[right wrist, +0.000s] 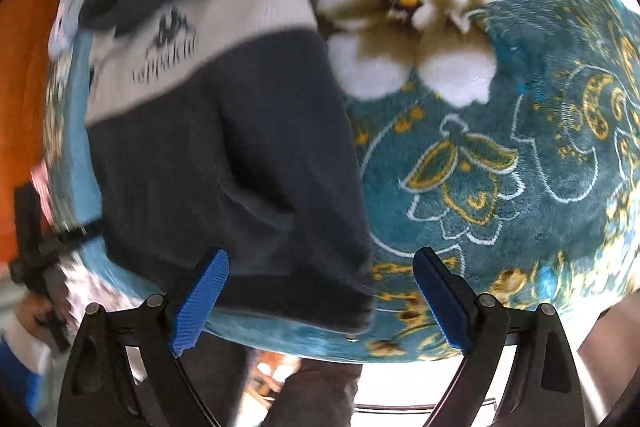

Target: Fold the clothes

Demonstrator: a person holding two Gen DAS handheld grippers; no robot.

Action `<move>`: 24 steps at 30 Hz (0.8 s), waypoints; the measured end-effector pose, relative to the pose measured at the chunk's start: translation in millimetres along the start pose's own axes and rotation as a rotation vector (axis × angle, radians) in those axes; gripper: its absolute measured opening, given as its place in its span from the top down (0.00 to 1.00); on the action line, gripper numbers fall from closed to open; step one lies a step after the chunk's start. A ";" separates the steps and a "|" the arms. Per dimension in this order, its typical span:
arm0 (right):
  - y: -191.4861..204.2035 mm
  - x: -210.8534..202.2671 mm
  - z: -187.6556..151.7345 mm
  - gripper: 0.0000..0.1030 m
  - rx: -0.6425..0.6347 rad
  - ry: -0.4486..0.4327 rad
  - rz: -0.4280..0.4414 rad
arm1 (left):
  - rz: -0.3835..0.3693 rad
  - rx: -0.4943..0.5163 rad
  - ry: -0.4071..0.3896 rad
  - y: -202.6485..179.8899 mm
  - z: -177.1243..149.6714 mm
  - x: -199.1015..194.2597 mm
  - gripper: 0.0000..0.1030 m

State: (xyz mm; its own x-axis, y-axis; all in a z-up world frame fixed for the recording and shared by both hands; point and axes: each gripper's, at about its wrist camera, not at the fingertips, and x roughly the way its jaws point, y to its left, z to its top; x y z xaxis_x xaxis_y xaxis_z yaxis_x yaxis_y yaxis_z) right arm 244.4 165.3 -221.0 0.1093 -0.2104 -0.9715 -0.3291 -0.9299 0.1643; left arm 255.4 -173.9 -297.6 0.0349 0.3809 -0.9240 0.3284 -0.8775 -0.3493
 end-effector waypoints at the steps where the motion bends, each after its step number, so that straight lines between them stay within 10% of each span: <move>1: -0.5 3.9 -2.2 0.09 -0.026 0.003 -0.015 | 0.016 0.010 -0.018 -2.2 -1.7 -0.6 0.23; 10: 7.8 -13.0 20.0 0.09 -0.113 -0.273 -0.145 | 0.165 0.089 -0.297 -38.1 0.9 -21.8 0.23; 24: 11.1 18.1 41.2 0.06 -0.100 -0.370 -0.205 | 0.163 -0.098 -0.327 -19.0 -4.9 7.3 0.00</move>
State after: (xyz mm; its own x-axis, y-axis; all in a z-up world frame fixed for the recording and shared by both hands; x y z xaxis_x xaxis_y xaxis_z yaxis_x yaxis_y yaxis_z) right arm 204.0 163.6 -243.8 -0.1866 0.0876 -0.9785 -0.2408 -0.9697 -0.0408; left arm 254.0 -153.1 -296.9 -0.2041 0.1111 -0.9726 0.4328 -0.8809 -0.1914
